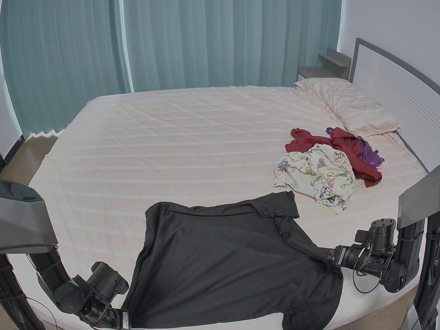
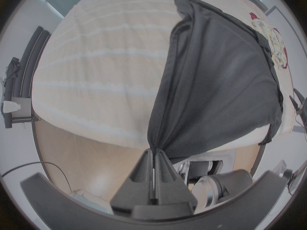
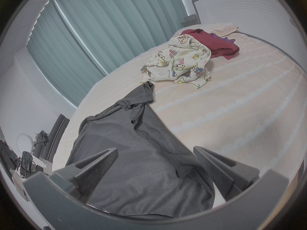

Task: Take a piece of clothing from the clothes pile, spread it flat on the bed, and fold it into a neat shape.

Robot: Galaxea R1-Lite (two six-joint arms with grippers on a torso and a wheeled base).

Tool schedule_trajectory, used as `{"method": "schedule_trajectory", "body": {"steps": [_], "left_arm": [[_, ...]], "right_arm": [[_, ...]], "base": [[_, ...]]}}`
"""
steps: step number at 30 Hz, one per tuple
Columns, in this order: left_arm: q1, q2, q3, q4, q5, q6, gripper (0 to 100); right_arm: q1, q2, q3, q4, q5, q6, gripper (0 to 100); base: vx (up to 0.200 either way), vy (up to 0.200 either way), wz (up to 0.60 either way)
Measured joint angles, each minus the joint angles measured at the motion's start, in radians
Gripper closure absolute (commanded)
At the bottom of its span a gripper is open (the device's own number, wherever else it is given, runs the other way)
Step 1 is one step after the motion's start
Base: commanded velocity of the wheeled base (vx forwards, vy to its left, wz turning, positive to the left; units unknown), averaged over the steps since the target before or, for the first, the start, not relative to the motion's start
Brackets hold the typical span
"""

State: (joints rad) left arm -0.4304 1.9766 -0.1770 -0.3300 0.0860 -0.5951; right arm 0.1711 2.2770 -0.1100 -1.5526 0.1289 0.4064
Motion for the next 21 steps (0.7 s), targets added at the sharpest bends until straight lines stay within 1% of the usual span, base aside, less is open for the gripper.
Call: {"method": "schedule_trajectory", "body": {"steps": [3,4,11,15,18,21], "left_arm": [[-0.015,-0.007,0.021,0.004,-0.008,-0.004,100],[-0.017,-0.008,0.025,0.004,-0.008,-0.004,0],[-0.023,-0.017,0.055,-0.005,-0.011,-0.006,0],[-0.01,-0.045,0.056,-0.006,-0.012,-0.008,0],[0.02,-0.091,0.051,-0.003,-0.024,-0.004,0],[0.075,-0.162,0.026,0.019,-0.052,0.005,0]], "right_arm": [[0.001,0.0,-0.003,0.0,0.0,0.0,0],[0.001,0.0,-0.003,0.0,0.0,0.0,0],[0.003,-0.007,-0.01,0.0,0.002,0.006,0],[0.006,-0.016,-0.026,0.0,0.001,0.017,0],[0.01,-0.027,-0.035,0.0,0.001,0.026,0],[0.022,-0.039,-0.049,0.0,0.0,0.037,0]], "base": [[0.0,0.0,0.0],[0.0,0.0,0.0],[0.0,0.0,0.0],[0.0,0.0,0.0],[0.0,0.0,0.0],[0.0,0.0,0.0]]}}
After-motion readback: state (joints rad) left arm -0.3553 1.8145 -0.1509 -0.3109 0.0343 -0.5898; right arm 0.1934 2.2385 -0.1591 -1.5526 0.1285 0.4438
